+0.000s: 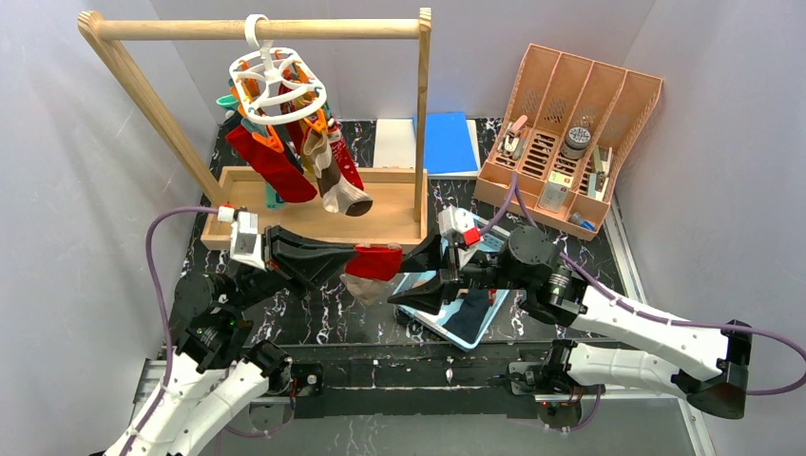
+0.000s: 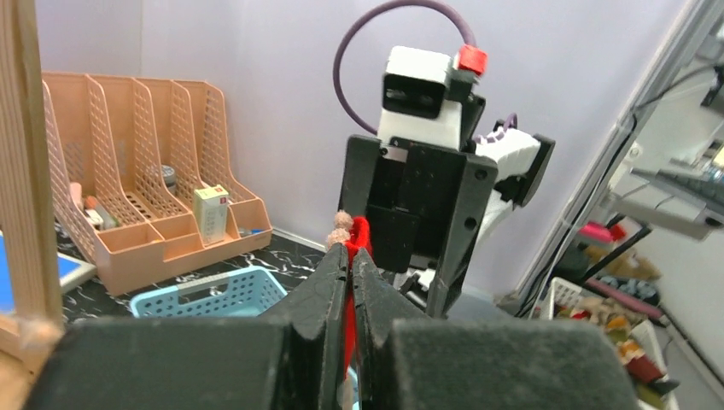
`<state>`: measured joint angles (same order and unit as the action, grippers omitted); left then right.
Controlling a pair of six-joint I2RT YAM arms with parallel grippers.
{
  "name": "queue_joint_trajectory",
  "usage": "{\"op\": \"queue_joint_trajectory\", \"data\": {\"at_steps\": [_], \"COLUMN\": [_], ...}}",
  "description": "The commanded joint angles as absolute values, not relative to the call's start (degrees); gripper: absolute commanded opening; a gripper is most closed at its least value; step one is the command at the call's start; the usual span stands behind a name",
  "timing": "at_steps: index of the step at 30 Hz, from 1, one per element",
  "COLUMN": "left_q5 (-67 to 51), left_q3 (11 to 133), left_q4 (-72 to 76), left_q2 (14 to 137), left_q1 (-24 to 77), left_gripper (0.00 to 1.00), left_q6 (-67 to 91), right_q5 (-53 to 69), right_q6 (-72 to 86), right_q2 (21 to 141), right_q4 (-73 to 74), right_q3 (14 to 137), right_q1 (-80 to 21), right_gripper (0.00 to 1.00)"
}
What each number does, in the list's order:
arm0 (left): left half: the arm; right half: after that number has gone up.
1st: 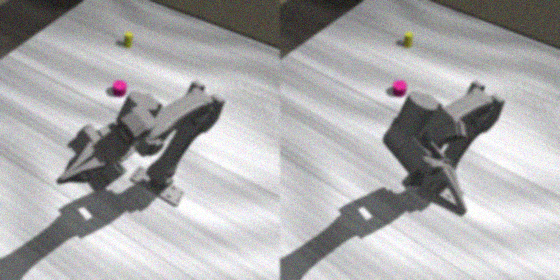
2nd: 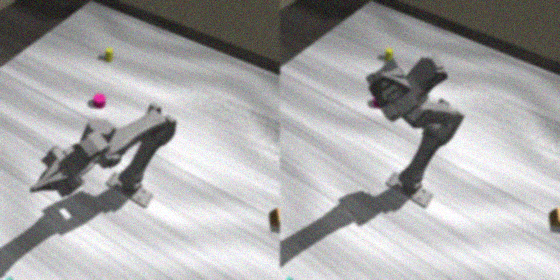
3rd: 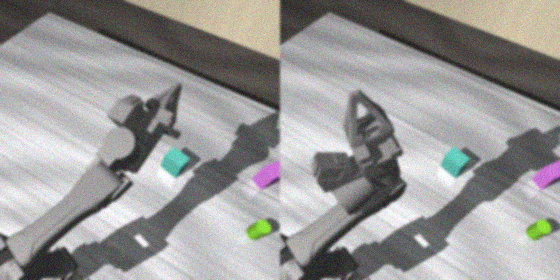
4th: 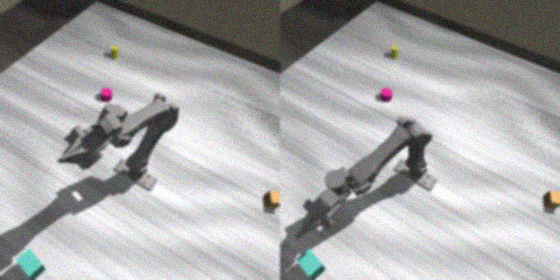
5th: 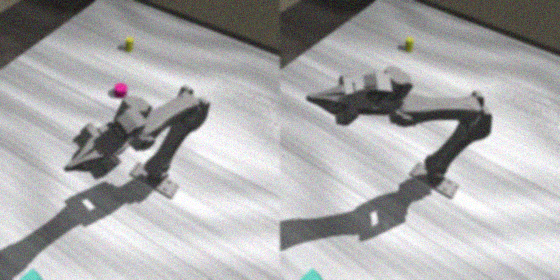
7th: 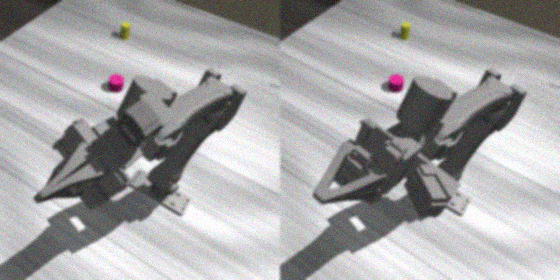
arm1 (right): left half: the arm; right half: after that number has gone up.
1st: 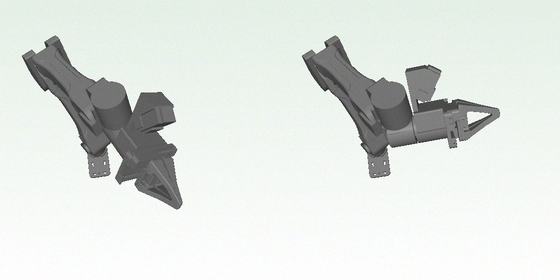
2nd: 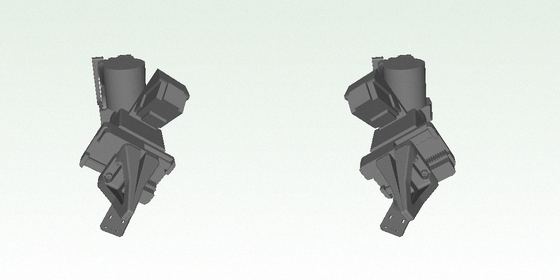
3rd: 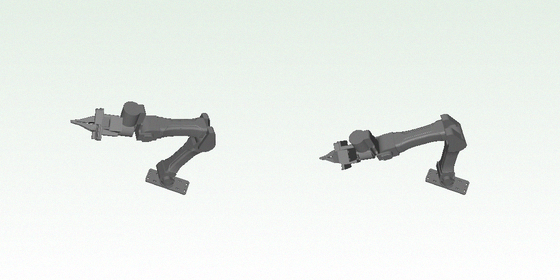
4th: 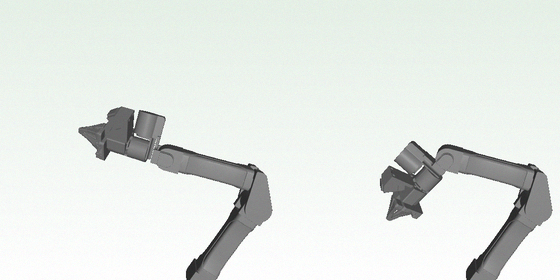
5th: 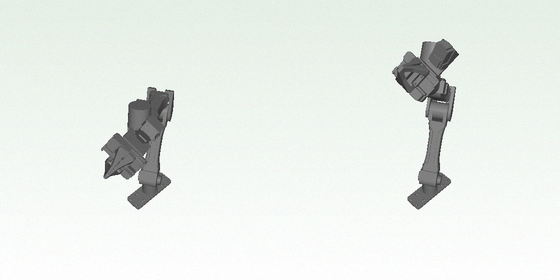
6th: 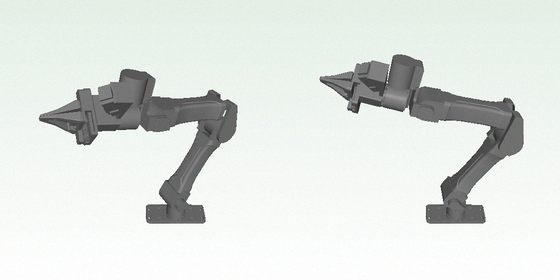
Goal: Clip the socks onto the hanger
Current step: Pick up the sock from the bin.
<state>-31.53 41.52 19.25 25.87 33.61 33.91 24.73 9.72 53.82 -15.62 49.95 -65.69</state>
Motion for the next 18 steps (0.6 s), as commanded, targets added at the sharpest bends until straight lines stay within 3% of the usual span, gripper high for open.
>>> {"op": "queue_joint_trajectory", "data": {"at_steps": [1,9,18], "left_q5": [-38.2,-45.2,-50.4], "left_q3": [43.5,43.2,46.1], "left_q4": [16.7,14.7,9.8], "left_q2": [23.3,22.5,25.3], "left_q1": [33.8,33.8,33.8], "left_gripper": [0.00,0.00,0.00], "left_q6": [21.4,11.5,6.3], "right_q5": [19.7,16.7,14.0], "right_q6": [10.7,9.9,10.9], "right_q2": [50.8,51.9,65.3], "right_q4": [-10.6,2.5,22.6], "right_q3": [54.4,64.2,83.6], "right_q1": [-65.8,-65.8,-65.8], "right_gripper": [0.64,0.71,0.69]}}
